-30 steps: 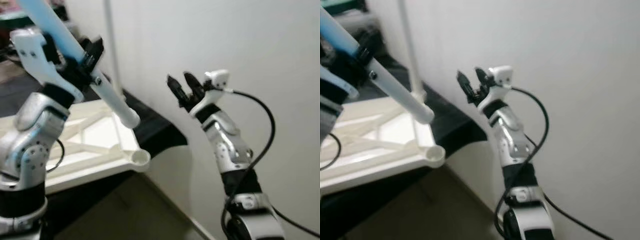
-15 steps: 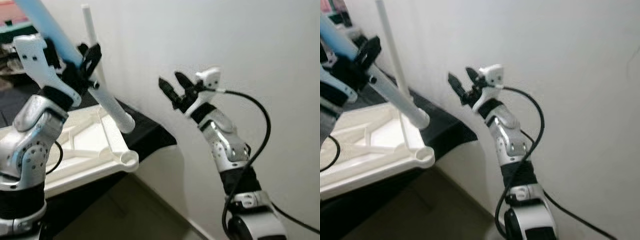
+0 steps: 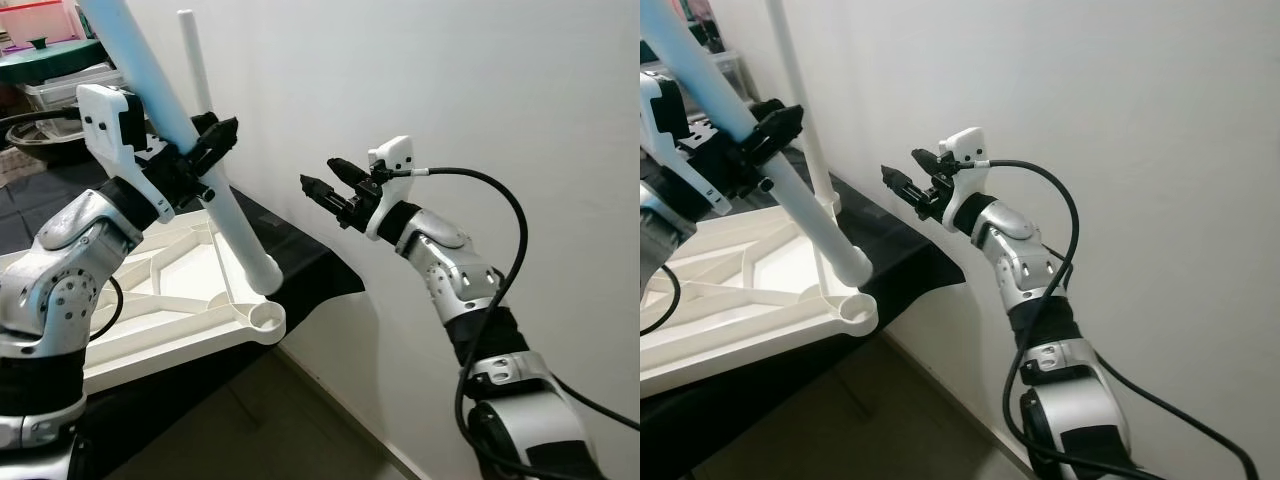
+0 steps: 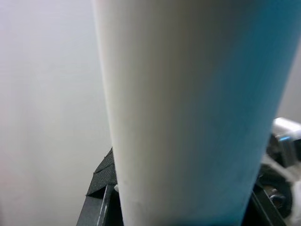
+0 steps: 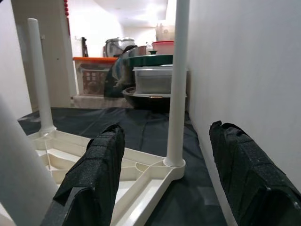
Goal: Building children table
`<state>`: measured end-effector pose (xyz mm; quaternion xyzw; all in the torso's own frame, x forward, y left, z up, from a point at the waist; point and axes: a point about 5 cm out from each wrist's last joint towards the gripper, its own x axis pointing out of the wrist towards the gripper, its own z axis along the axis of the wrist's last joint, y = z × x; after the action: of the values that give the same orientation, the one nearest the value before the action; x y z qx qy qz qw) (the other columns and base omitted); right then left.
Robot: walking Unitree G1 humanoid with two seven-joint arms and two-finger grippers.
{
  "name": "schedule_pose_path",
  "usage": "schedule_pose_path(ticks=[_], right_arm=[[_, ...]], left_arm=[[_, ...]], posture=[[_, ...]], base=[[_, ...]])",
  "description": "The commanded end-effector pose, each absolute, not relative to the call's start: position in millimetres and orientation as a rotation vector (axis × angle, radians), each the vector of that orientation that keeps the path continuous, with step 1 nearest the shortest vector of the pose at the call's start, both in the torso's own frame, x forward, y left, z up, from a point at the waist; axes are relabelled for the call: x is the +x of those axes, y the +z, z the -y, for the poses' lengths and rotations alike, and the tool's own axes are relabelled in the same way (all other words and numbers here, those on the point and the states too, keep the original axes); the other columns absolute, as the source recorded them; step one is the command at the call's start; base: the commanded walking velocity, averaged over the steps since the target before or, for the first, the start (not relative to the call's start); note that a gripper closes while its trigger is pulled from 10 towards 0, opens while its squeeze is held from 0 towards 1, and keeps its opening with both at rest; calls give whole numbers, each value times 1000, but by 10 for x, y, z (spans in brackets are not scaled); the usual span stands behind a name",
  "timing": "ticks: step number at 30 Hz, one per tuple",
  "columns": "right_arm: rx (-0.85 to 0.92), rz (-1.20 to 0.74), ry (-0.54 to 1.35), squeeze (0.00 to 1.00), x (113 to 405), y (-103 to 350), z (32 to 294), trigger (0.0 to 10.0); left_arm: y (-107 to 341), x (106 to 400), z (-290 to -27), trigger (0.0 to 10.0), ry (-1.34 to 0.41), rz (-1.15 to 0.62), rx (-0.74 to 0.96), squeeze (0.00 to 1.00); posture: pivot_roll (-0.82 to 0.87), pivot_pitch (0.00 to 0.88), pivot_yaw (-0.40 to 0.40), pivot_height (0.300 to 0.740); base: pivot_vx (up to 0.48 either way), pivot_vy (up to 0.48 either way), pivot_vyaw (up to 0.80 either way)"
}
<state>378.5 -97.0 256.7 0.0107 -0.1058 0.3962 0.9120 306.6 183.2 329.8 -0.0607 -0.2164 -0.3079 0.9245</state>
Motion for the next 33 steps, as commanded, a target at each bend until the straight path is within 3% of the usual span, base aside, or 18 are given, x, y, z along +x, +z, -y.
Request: schedule_pose_path(ticks=[1, 6, 9, 18, 26, 27, 28, 29, 33], right_arm=[[27, 224, 826, 0, 3799, 2610, 988, 10000], [-18, 234, 850, 0, 3793, 2572, 1036, 10000], [68, 203, 1036, 0, 3668, 2589, 960, 10000], [56, 152, 1264, 0, 3537, 2625, 894, 10000], [30, 113, 1230, 0, 3609, 2611, 814, 10000], [29, 101, 1234, 871, 3610, 2596, 789, 10000], [29, 101, 1234, 871, 3610, 2596, 789, 10000], [16, 84, 1254, 1000, 3598, 2563, 753, 10000], [-2, 70, 1278, 1000, 3578, 2538, 741, 10000]], left_arm=[[3320, 3091, -1795, 10000, -672, 442, -137, 0], [3347, 3164, -1774, 10000, -710, 443, -142, 0], [3356, 3242, -1713, 10000, -804, 426, -158, 0], [3391, 3349, -1623, 10000, -888, 415, -159, 0], [3395, 3388, -1523, 10000, -927, 414, -155, 0], [3391, 3393, -1497, 10000, -938, 411, -155, 0], [3391, 3393, -1497, 10000, -938, 411, -155, 0], [3386, 3401, -1454, 10000, -955, 407, -155, 0], [3387, 3416, -1429, 10000, -968, 407, -154, 0]], posture=[[-32, 0, 17, 740], [-36, 0, 16, 740], [-36, 0, 16, 740], [-37, 0, 20, 740], [-37, 0, 20, 740], [-37, 0, 20, 740], [-37, 0, 20, 740], [-41, 0, 18, 740], [-41, 0, 18, 740]], base=[[0, 0, 0], [0, 0, 0], [0, 0, 0], [0, 0, 0], [0, 0, 0], [0, 0, 0], [0, 0, 0], [0, 0, 0], [0, 0, 0]])
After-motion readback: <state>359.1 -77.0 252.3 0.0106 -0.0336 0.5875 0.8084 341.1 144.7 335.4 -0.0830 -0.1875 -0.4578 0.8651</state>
